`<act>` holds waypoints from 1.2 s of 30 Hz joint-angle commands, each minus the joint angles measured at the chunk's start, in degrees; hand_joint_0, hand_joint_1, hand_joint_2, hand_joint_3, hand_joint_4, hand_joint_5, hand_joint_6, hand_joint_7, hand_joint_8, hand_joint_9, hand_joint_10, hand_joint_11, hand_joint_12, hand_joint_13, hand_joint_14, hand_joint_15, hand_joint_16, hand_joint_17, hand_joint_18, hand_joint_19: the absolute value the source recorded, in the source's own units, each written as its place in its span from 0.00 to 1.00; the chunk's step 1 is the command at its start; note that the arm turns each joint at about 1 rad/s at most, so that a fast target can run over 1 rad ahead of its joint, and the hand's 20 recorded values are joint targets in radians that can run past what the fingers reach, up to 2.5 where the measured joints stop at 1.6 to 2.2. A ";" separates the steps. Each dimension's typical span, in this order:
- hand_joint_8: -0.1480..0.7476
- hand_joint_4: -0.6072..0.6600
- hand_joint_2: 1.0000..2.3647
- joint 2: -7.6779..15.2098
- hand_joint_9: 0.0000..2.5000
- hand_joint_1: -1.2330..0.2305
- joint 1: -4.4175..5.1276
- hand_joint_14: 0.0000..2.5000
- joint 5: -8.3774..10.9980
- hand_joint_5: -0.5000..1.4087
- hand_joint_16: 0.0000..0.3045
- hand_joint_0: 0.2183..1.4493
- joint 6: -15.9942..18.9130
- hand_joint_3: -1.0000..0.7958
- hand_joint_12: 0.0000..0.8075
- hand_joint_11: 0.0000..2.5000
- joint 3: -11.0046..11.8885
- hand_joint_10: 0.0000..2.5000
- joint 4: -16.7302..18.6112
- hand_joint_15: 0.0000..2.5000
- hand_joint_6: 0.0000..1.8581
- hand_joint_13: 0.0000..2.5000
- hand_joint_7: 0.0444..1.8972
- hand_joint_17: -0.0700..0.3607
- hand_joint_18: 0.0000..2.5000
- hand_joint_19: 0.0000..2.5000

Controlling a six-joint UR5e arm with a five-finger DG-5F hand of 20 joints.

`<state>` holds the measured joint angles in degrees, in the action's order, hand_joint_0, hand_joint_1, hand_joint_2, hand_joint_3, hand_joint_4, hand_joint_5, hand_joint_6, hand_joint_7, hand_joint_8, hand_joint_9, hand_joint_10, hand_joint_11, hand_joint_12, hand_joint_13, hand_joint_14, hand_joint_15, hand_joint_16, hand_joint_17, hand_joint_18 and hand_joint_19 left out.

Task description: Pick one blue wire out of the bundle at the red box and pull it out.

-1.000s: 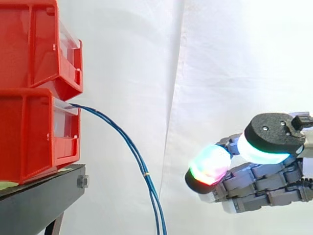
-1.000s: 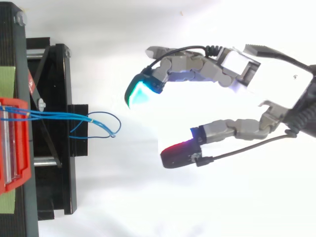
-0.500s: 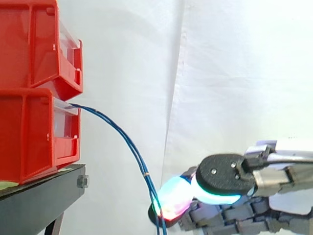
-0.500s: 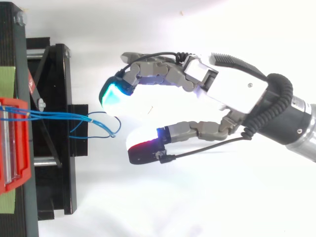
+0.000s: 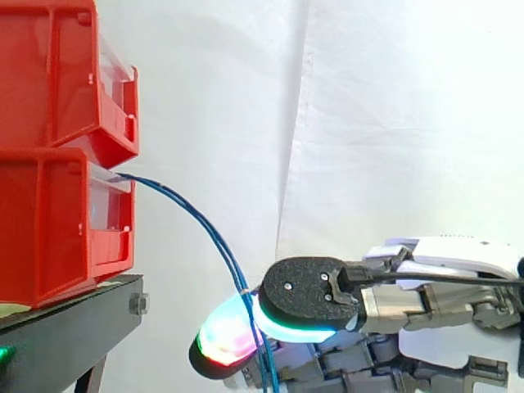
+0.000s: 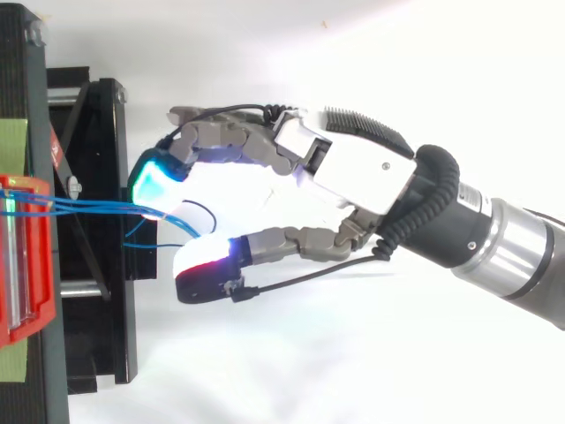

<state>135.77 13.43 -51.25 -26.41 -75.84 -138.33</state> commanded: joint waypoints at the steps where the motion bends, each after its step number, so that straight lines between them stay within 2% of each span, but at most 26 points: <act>1: 0.46 0.69 0.00 0.02 0.26 0.33 0.10 0.00 0.01 0.21 0.20 0.29 -1.45 0.32 0.44 0.08 0.52 0.00 0.87 0.06 0.27 0.11 0.57 0.47 0.05 0.14; 10: 0.45 0.66 0.01 0.02 0.26 0.33 0.10 0.00 0.09 0.22 0.19 0.30 -0.74 0.35 0.44 0.09 2.62 0.00 0.25 0.07 0.27 0.13 0.65 0.47 0.06 0.15; 17: 0.45 0.69 0.01 0.02 0.27 0.35 0.10 0.00 0.09 0.22 0.19 0.30 -0.74 0.35 0.44 0.09 2.62 0.00 0.25 0.07 0.27 0.14 0.63 0.47 0.07 0.15; 28: 0.44 0.71 0.01 0.02 0.29 0.42 -0.07 0.00 0.09 0.22 0.19 0.30 -0.57 0.36 0.44 0.07 2.62 0.00 -0.01 0.08 0.27 0.15 0.52 0.47 0.08 0.16; 36: 0.44 0.71 0.01 -0.07 0.30 0.43 -0.60 0.00 -0.08 0.22 0.19 0.31 -0.13 0.37 0.44 0.08 2.54 0.00 -1.06 0.08 0.27 0.16 0.52 0.47 0.08 0.16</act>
<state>135.75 13.07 -51.31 -26.91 -73.27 -138.58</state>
